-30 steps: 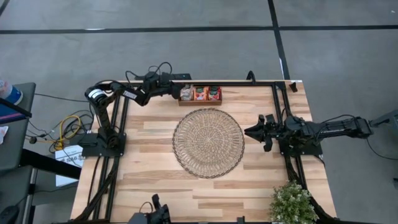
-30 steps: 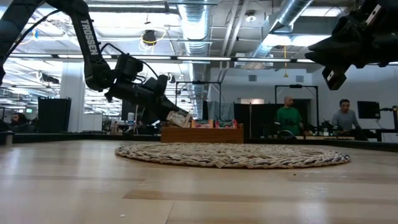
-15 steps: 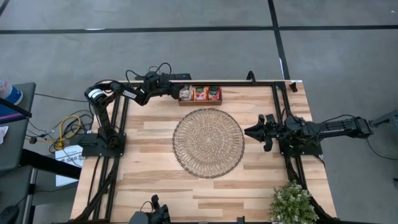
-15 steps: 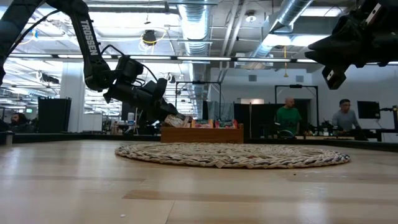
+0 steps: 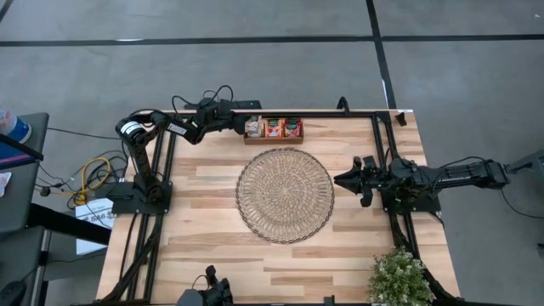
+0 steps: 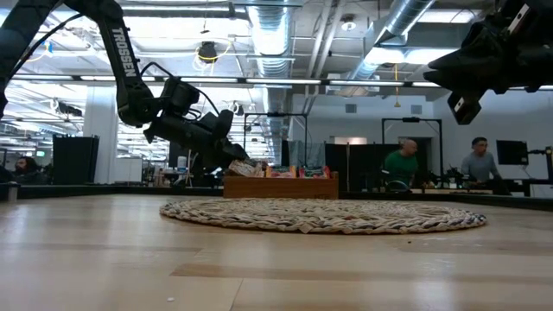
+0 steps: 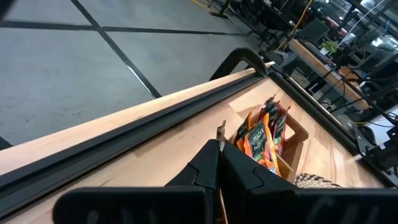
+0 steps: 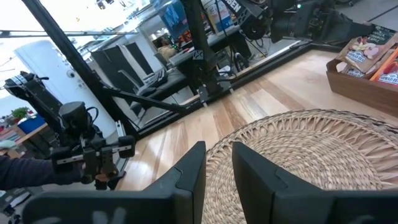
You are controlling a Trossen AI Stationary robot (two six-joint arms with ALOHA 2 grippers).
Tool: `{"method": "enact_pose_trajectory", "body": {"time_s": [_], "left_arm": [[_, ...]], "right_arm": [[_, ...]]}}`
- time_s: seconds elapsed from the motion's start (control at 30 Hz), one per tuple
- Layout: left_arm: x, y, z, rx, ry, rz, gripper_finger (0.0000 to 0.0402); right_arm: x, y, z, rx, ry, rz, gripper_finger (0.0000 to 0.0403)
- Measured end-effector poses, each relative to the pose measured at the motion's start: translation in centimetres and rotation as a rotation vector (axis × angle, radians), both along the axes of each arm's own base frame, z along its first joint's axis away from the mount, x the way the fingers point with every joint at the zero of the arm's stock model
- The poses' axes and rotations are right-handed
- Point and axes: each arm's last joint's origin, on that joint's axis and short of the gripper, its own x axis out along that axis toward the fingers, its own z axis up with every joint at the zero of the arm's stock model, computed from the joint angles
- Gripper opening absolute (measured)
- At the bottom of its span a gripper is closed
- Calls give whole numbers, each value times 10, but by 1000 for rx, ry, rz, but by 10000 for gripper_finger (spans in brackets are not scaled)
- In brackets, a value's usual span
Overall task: Pick & Place Tea
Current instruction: Put the brown tea bag into the left section of the wooden organizer
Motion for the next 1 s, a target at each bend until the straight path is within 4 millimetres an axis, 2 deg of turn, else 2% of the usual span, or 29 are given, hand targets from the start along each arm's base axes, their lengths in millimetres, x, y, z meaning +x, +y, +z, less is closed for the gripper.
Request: {"method": "enact_pose_trajectory", "body": {"time_s": [0.37,0.63,1.0], "left_arm": [[2,0,8,60,-65,-45,0],[10,-8,8,94,-44,-89,0],[14,-11,8,136,-17,-59,0]], "right_arm": [[0,0,0,0,0,-1,70],[0,0,0,-2,1,-3,70],[0,0,0,-3,0,-3,70]]}}
